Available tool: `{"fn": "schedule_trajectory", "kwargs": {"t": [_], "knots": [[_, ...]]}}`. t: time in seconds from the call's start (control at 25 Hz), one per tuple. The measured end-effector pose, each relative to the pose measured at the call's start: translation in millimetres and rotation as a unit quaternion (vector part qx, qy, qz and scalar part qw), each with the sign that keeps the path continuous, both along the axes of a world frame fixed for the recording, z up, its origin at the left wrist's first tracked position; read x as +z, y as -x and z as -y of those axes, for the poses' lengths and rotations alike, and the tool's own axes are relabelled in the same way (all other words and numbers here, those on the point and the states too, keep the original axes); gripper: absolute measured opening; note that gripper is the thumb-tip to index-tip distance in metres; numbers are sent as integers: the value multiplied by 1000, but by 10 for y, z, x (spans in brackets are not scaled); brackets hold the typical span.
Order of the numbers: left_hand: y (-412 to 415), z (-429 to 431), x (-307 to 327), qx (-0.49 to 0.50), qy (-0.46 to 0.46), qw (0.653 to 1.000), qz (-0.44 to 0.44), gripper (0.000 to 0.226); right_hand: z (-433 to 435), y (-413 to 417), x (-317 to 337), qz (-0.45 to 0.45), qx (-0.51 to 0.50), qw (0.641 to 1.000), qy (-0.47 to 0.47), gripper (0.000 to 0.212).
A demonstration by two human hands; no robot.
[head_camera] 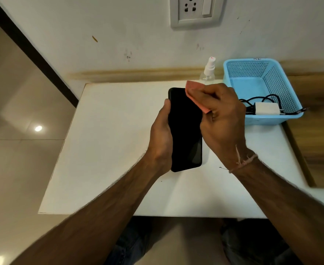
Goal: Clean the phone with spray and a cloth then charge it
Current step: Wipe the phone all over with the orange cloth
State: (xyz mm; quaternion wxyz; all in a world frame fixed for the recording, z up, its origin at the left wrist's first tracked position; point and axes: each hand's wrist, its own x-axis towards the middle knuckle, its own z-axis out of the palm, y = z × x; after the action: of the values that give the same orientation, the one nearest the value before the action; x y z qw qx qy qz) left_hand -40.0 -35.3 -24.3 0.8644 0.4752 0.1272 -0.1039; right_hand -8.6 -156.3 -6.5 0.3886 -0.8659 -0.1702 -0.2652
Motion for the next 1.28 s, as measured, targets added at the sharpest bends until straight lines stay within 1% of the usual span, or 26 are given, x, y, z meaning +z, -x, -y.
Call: {"fn": "schedule_trajectory", "kwargs": {"t": [0.08, 0.16, 0.2, 0.28, 0.36, 0.52, 0.56, 0.64, 0.72, 0.8, 0.88, 0.96, 1.04, 1.08, 1.16, 1.24, 1.28], "knots": [[-11, -3, 1, 11, 33, 999, 18, 55, -135, 95, 4, -7, 52, 999, -9, 27], [-8, -12, -8, 15, 39, 998, 36, 55, -162, 110, 9, -6, 84, 996, -6, 27], [-6, -20, -3, 13, 34, 999, 34, 56, -116, 65, 2, 4, 70, 998, 4, 28], [-10, -29, 14, 5, 17, 999, 32, 62, 12, -36, 0, 8, 15, 1000, 3, 36], [-24, -29, 19, 4, 3, 1000, 31, 63, 38, -46, -5, 6, -9, 1000, -15, 36], [-37, -26, -5, 23, 37, 999, 34, 56, -182, 121, -20, 33, 85, 996, 18, 33], [-38, -37, -2, 24, 34, 999, 33, 55, -149, 92, -13, 34, 82, 996, 19, 35], [-29, -45, 5, 7, 27, 999, 32, 58, 9, -31, 15, 27, 30, 999, 1, 39], [-13, -19, 7, -5, 3, 1000, 26, 57, 85, -64, 31, 28, -4, 999, -23, 35], [-1, 59, 7, 1, -23, 1000, 20, 53, -38, 24, 38, 51, 28, 998, -34, 31], [4, 109, -3, 11, -43, 999, 27, 52, -161, 110, 38, 71, 73, 995, -18, 31], [-9, 64, 24, 21, -35, 999, 26, 52, -71, 32, 31, 62, 63, 996, -8, 33], [-14, 22, 42, 7, -16, 1000, 23, 56, 91, -75, 23, 44, 11, 999, -17, 33], [-11, 27, 38, 3, -23, 999, 22, 58, 122, -85, 11, 41, -4, 999, -22, 33], [0, 83, 29, 11, -50, 999, 16, 55, 12, -3, 2, 52, 12, 998, -25, 32], [-3, 118, 1, 22, -67, 997, 29, 52, -121, 93, 6, 73, 59, 996, -12, 30], [-6, 101, 2, 26, -69, 997, 36, 51, -107, 84, 14, 80, 67, 994, -4, 30]]}}
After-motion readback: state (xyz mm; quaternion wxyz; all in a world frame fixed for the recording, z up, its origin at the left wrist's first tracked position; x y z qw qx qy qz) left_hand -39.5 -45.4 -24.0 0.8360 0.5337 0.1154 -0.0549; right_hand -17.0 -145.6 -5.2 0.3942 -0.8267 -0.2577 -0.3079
